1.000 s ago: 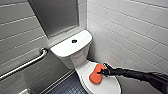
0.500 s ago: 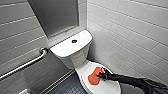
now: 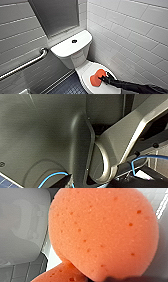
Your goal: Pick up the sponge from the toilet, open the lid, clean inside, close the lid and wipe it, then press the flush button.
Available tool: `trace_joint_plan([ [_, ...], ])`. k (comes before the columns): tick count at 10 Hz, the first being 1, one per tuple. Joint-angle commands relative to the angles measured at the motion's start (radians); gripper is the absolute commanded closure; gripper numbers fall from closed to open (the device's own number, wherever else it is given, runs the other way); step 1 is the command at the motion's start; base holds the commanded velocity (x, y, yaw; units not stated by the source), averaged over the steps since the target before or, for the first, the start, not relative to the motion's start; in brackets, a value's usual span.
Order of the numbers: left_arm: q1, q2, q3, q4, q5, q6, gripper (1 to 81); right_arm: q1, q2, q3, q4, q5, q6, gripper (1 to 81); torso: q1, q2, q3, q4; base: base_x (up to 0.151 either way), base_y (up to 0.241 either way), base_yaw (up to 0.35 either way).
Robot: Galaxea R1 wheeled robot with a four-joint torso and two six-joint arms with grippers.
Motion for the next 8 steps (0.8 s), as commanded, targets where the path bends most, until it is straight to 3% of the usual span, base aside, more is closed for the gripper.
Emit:
trace_joint_plan([
  [1,0.019,-0.007,0.018,-0.001,0.087,0.004,1.0,-0.079,-0.308,0.327,0.002,0.007,0.014,81.1,0.0,0.0,0.0,0.0,0.0,0.0,0.0],
  [4,0.019,-0.01,0.021,0.0,0.087,0.006,1.0,-0.243,-0.402,0.383,-0.004,0.101,0.008,81.1,0.0,0.0,0.0,0.0,0.0,0.0,0.0],
  [6,0.02,-0.01,0.021,0.003,0.087,0.006,1.0,-0.367,-0.46,0.404,-0.001,0.205,0.012,81.1,0.0,0.0,0.0,0.0,0.0,0.0,0.0],
  [8,0.02,-0.007,0.022,0.006,0.086,0.006,1.0,-0.465,-0.569,0.516,-0.007,0.24,0.011,81.1,0.0,0.0,0.0,0.0,0.0,0.0,0.0],
])
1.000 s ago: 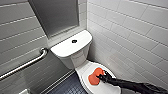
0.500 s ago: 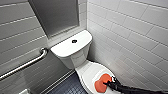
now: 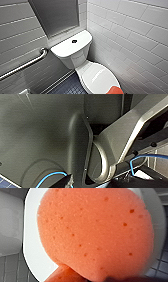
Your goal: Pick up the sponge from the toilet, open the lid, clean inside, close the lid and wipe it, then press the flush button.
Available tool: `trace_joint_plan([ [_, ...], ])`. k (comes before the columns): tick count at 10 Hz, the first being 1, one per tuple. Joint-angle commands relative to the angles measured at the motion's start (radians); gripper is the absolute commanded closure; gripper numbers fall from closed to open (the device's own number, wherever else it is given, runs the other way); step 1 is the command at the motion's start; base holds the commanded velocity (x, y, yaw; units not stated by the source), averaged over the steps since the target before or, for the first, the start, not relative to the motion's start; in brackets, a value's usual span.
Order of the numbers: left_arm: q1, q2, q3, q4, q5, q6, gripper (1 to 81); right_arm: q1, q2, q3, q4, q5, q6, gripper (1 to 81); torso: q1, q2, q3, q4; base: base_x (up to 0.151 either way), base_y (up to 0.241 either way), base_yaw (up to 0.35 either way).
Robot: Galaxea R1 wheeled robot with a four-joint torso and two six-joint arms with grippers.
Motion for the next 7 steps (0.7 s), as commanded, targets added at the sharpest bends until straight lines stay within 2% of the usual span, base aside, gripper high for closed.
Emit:
trace_joint_plan([
  [1,0.017,-0.007,0.022,0.006,0.083,0.007,1.0,-0.18,-0.231,0.173,0.011,0.017,0.002,81.1,0.0,0.0,0.0,0.0,0.0,0.0,0.0],
  [2,0.017,-0.007,0.022,0.006,0.08,0.007,1.0,-0.232,-0.26,0.202,0.008,0.051,-0.004,81.1,0.0,0.0,0.0,0.0,0.0,0.0,0.0],
  [3,0.017,-0.006,0.022,0.006,0.08,0.007,1.0,-0.269,-0.278,0.213,0.005,0.045,-0.006,81.1,0.0,0.0,0.0,0.0,0.0,0.0,0.0],
  [5,0.015,-0.007,0.022,0.006,0.076,0.007,1.0,-0.324,-0.326,0.307,-0.009,-0.036,-0.009,81.1,0.0,0.0,0.0,0.0,0.0,0.0,0.0],
  [7,0.011,-0.01,0.022,0.012,0.076,0.007,1.0,-0.347,-0.407,0.466,-0.066,-0.099,-0.033,81.1,0.0,0.0,0.0,0.0,0.0,0.0,0.0],
])
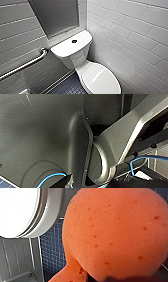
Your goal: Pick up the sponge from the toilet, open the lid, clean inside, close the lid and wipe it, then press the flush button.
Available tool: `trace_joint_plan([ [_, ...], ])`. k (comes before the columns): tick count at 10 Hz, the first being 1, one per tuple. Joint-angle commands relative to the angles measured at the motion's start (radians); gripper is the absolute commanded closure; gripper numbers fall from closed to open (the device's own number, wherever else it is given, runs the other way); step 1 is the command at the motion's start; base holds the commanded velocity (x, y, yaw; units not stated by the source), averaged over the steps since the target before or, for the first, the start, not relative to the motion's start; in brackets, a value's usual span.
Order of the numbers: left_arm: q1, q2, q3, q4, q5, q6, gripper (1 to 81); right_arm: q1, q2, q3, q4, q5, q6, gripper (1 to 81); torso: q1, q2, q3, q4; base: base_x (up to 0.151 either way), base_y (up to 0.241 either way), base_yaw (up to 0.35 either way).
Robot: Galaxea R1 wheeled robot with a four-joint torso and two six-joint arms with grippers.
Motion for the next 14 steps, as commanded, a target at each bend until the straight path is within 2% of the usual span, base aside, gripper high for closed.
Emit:
trace_joint_plan([
  [1,0.012,-0.008,0.021,0.01,0.083,0.007,1.0,-0.038,-0.174,0.23,-0.093,-0.133,-0.052,81.1,0.0,0.0,0.0,0.0,0.0,0.0,0.0],
  [4,0.009,-0.002,0.022,0.01,0.083,0.013,1.0,-0.034,-0.202,0.331,-0.104,-0.131,-0.109,81.1,0.0,0.0,0.0,0.0,0.0,0.0,0.0],
  [6,0.009,-0.001,0.022,0.01,0.083,0.016,1.0,0.065,-0.199,0.356,-0.093,-0.16,-0.109,81.1,0.0,0.0,0.0,0.0,0.0,0.0,0.0],
  [9,0.009,-0.011,0.022,0.008,0.083,0.014,1.0,0.291,-0.138,0.332,-0.063,-0.321,-0.108,81.1,0.0,0.0,0.0,0.0,0.0,0.0,0.0],
  [11,0.009,-0.01,0.022,0.005,0.082,0.014,1.0,0.4,-0.064,0.264,-0.029,-0.43,-0.103,81.1,0.0,0.0,0.0,0.0,0.0,0.0,0.0],
  [14,0.009,-0.01,0.024,0.004,0.082,0.013,1.0,0.566,0.065,0.149,-0.027,-0.586,-0.094,81.1,0.0,0.0,0.0,0.0,0.0,0.0,0.0],
])
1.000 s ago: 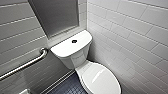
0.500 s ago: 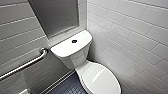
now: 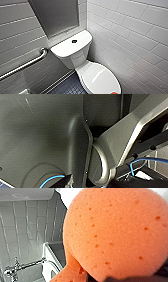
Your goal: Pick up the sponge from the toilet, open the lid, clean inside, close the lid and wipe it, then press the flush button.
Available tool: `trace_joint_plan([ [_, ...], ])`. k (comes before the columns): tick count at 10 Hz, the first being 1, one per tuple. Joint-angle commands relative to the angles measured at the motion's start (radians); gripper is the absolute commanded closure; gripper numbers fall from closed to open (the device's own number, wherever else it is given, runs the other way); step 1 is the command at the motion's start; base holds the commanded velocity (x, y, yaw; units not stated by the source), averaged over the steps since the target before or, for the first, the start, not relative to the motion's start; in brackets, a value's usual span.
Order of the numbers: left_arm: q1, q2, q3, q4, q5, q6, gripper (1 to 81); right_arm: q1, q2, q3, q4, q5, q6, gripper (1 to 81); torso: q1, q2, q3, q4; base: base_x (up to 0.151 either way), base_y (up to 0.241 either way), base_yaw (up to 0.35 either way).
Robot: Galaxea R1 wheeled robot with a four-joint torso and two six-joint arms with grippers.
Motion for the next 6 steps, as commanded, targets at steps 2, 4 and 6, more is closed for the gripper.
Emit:
trace_joint_plan([
  [2,0.015,-0.021,0.022,-0.005,0.083,0.005,1.0,0.278,0.142,-0.188,0.016,-0.317,0.083,81.1,0.0,0.0,0.0,0.0,0.0,0.0,0.0],
  [4,0.015,-0.025,0.019,-0.007,0.083,0.005,1.0,0.404,0.273,-0.306,0.011,-0.404,0.123,81.1,0.0,0.0,0.0,0.0,0.0,0.0,0.0],
  [6,0.017,-0.025,0.019,-0.007,0.083,0.005,1.0,0.494,0.392,-0.396,0.006,-0.42,0.131,81.1,0.0,0.0,0.0,0.0,0.0,0.0,0.0],
])
